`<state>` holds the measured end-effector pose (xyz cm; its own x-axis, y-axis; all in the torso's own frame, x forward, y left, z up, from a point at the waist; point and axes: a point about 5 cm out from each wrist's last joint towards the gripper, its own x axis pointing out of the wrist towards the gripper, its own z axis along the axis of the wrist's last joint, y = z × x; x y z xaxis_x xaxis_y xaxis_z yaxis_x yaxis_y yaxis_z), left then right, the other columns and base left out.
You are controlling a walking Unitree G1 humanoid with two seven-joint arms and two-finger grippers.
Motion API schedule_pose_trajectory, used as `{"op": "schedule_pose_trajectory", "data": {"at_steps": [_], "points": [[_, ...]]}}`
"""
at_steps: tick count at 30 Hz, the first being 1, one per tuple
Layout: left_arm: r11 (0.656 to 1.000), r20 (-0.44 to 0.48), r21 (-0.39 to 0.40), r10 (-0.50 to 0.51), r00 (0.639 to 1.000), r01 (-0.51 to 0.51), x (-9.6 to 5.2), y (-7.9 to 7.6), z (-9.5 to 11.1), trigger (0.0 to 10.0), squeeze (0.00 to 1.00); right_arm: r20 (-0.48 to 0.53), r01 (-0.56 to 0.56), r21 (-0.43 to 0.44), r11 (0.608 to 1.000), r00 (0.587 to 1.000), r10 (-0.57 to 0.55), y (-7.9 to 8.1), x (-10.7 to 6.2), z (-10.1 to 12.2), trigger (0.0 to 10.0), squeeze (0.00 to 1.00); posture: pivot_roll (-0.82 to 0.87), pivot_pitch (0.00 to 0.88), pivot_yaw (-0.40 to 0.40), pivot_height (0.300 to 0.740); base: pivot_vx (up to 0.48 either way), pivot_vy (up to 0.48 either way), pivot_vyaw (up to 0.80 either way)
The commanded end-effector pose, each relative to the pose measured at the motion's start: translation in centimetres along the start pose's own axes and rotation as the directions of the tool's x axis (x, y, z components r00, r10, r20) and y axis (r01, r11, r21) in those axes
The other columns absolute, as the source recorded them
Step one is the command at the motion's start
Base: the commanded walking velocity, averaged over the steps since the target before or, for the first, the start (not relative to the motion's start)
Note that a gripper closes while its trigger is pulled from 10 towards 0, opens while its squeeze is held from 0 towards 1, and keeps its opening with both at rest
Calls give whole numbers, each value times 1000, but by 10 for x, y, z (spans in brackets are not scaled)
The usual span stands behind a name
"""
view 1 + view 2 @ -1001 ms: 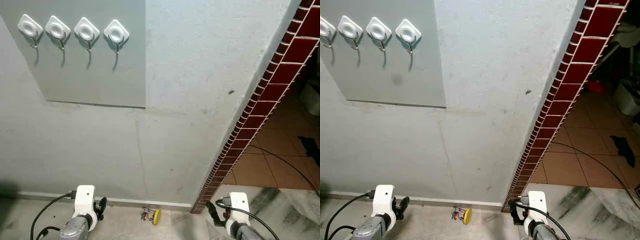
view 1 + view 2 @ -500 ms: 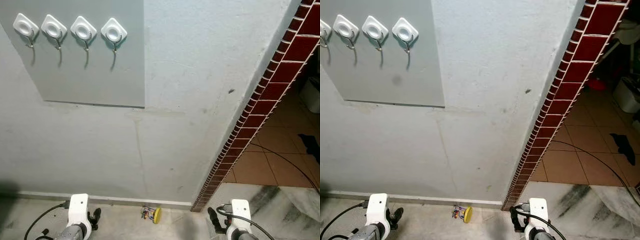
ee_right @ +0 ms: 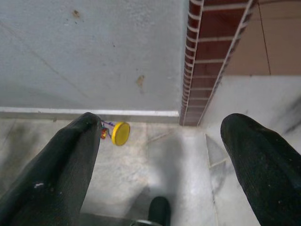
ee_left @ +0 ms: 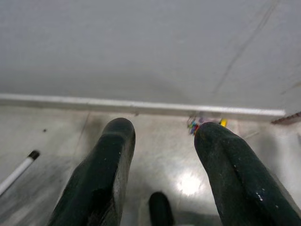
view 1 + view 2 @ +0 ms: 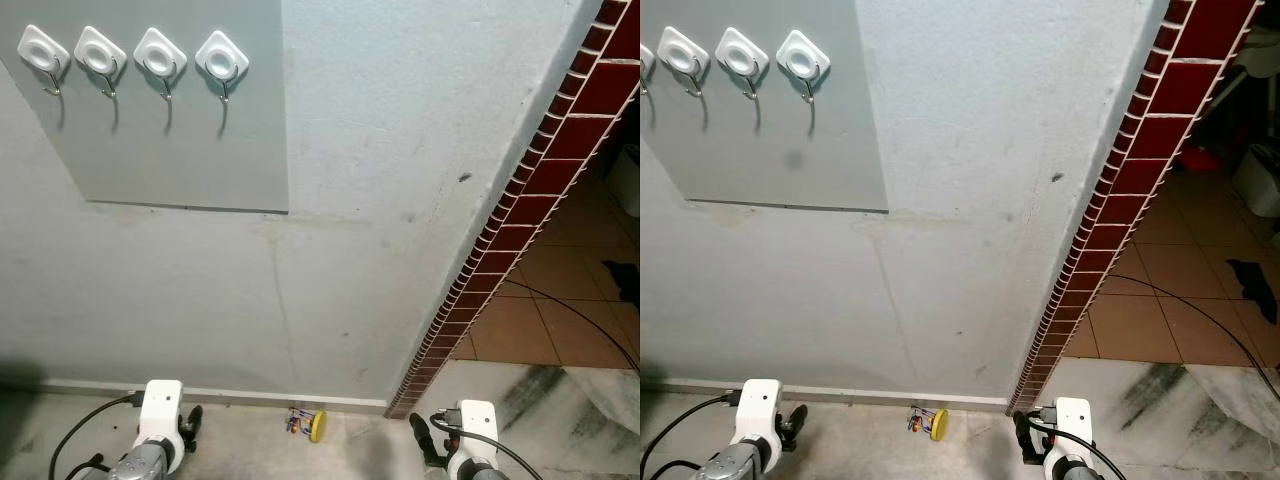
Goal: Hang keys on a hook
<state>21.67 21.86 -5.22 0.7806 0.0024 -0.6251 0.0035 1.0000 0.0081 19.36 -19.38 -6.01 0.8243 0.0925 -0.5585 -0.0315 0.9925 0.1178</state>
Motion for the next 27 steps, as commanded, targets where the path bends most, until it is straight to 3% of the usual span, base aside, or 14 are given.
{"op": "schedule_pose_trajectory", "data": {"at_steps": [1,5,9,18,27], "points": [[1000,-1,-16,6,1000,-6,0,-1,0,10000,0,-13,15,-11,1000,1000,-16,-5,-1,0,10000,0,-97,75,-6,740,0,0,0],[999,-8,32,19,1000,-19,0,-7,-5,10000,0,-31,68,-10,998,997,-68,-15,-3,-2,10000,0,-95,69,-4,740,0,0,0],[999,25,12,-49,999,48,1,-15,0,10000,0,5,42,-2,999,999,-42,-10,1,6,10000,0,-94,64,2,740,0,0,0],[998,47,9,-69,997,69,5,-19,10,10000,0,11,-1,-27,1000,1000,1,3,9,13,10000,0,-90,37,4,740,0,0,0],[995,55,12,-103,993,102,8,-25,15,10000,0,10,1,-18,1000,1000,-1,5,11,15,10000,0,-96,27,10,740,0,0,0]]}}
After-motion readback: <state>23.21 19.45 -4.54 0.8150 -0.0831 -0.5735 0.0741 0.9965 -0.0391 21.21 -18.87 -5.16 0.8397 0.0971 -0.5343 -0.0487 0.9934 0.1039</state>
